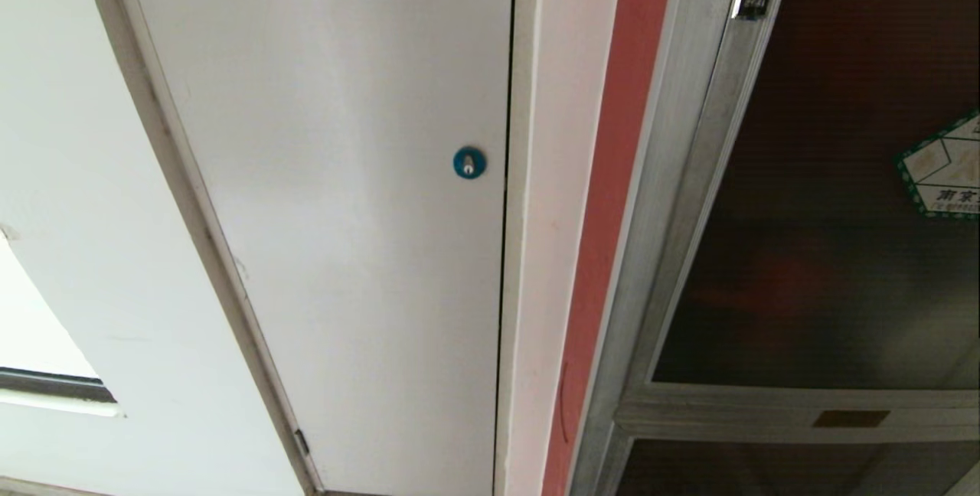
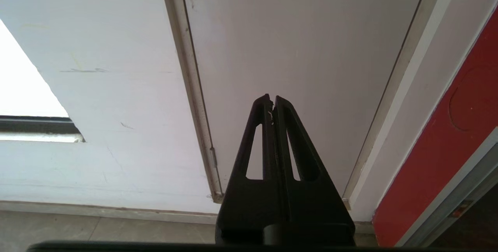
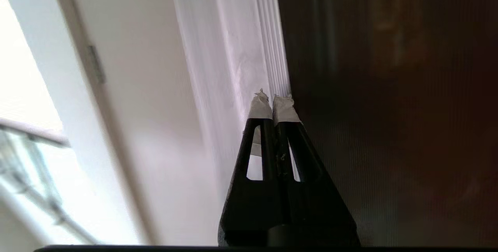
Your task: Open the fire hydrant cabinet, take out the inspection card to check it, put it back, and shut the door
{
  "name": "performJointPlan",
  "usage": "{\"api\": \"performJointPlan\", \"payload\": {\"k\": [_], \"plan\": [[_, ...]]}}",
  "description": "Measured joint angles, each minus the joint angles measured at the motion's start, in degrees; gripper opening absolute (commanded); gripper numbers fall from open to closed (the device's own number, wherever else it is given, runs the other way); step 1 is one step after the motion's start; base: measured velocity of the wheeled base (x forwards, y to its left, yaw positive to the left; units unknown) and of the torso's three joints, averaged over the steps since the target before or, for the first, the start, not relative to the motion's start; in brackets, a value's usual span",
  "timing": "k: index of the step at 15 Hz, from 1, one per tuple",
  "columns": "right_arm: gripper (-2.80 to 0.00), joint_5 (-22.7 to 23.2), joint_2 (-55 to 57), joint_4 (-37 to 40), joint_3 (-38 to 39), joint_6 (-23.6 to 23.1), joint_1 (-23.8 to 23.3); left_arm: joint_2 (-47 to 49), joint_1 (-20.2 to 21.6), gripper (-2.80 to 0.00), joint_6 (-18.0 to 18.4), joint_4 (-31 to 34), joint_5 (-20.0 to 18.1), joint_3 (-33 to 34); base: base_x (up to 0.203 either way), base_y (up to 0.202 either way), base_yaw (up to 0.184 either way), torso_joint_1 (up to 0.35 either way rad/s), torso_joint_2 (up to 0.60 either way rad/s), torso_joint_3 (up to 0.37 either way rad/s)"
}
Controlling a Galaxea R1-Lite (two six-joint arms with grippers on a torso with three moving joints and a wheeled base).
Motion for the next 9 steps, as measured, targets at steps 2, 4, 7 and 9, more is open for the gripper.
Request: {"api": "performJointPlan", "payload": {"k": [2,4,7,9], "plan": [[-2.80,3.64,-3.58,6.19,2.15,2.31,0.61,0.00,0.00,-2.80,-0.01,0.00,0.00,0.00,0.000,0.000,0.000,0.000,0.00,0.000],[-2.80,9.03,-6.53,14.10,4.27,2.70,0.65,0.00,0.02,-2.80,0.00,0.00,0.00,0.00,0.000,0.000,0.000,0.000,0.00,0.000],[-2.80,10.85,-7.90,21.66,5.27,1.68,0.52,0.00,0.00,-2.80,0.00,-0.01,0.00,0.00,0.000,0.000,0.000,0.000,0.00,0.000],[-2.80,10.83,-7.11,21.76,5.12,1.32,0.36,0.00,0.00,-2.80,-0.01,0.00,0.00,0.00,0.000,0.000,0.000,0.000,0.00,0.000]]}}
